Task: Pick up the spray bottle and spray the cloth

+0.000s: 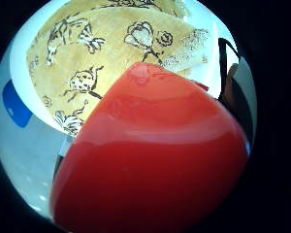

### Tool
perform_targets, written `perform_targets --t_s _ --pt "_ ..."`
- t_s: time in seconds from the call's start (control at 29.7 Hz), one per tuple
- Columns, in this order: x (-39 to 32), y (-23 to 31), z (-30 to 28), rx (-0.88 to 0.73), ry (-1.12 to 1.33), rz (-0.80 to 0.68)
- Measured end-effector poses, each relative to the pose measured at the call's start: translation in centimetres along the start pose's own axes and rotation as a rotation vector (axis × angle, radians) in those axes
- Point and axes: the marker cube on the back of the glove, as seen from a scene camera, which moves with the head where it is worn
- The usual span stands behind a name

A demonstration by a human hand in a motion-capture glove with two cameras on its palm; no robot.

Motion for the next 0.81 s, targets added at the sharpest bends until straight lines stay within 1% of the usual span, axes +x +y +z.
perform_targets --t_s 0.13,0.51,0.61,0.81 --pt "-0.2 0.1 -0.2 0.019 -0.019 -0.031" --pt "-1.3 1.9 -1.9 0.096 -0.146 -0.174" --pt "-1.8 2.7 -3.1 0.168 -0.225 -0.258" --pt "-2.7 5.0 -6.2 0.381 -0.456 -0.481"
